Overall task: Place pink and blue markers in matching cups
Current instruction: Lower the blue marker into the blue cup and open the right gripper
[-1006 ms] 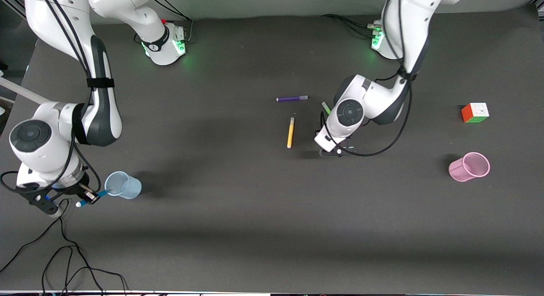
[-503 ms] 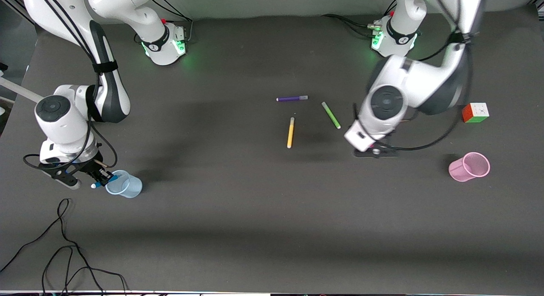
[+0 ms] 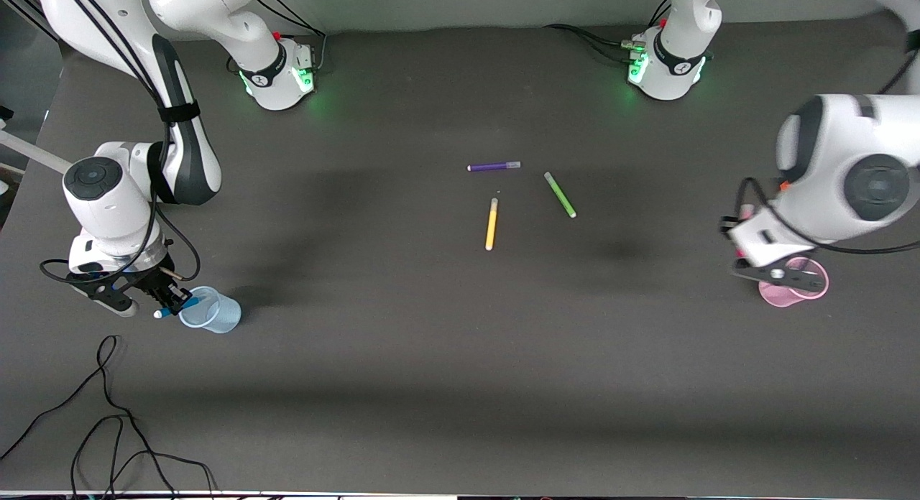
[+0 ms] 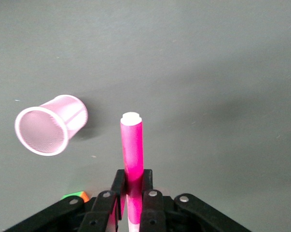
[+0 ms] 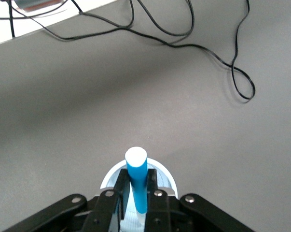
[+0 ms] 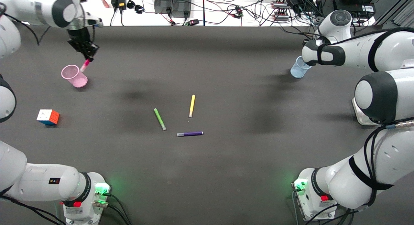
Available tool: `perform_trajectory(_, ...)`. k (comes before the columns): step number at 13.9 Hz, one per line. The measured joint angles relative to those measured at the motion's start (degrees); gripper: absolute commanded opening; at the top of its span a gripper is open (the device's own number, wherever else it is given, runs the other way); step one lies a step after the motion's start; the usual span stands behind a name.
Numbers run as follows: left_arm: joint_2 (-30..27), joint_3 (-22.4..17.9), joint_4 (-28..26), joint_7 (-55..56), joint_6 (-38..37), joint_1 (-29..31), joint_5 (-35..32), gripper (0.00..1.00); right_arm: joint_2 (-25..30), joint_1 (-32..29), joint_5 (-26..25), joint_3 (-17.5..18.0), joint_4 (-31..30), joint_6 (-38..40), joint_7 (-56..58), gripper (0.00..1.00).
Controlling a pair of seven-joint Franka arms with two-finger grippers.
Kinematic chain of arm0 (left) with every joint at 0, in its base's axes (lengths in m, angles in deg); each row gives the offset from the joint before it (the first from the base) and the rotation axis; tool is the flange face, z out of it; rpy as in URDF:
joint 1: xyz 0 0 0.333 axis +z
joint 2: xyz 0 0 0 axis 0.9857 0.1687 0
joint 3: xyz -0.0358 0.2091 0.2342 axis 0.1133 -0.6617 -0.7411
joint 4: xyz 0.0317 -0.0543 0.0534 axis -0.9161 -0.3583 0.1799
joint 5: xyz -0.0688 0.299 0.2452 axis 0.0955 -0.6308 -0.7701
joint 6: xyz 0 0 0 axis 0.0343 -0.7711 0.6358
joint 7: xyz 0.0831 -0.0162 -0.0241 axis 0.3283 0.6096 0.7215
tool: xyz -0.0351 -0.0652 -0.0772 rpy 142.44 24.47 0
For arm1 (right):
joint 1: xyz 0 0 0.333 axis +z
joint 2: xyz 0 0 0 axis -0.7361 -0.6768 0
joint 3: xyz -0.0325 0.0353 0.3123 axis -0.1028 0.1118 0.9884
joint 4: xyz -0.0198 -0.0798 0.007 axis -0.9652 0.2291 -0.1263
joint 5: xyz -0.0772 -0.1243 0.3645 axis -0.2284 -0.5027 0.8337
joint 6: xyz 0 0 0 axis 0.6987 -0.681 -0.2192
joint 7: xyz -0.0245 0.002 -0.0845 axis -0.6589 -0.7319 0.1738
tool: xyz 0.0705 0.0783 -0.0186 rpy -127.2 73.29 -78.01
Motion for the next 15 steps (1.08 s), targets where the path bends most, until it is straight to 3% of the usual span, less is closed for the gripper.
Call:
perform_trajectory(6,4.18,0.06,-2.06,-24.29,13.82,12.85,-1.78,0.00,0.02,-0.02,0.00,-0.11,0.45,-0.87,-0.06,1.00)
perform_trajectory(9,4.84,0.17,-3.53,-34.50,20.26,16.74,1.44,0.00,0.09,0.06,0.00,-0.13,2.57,0.54,-0.22,1.00)
perform_trajectory(15,6.38,0.29,-7.01,-52.87,29.21,18.95,7.33,0.00,0.93,0.63,0.00,0.46,16.92,24.31,-0.15,1.00)
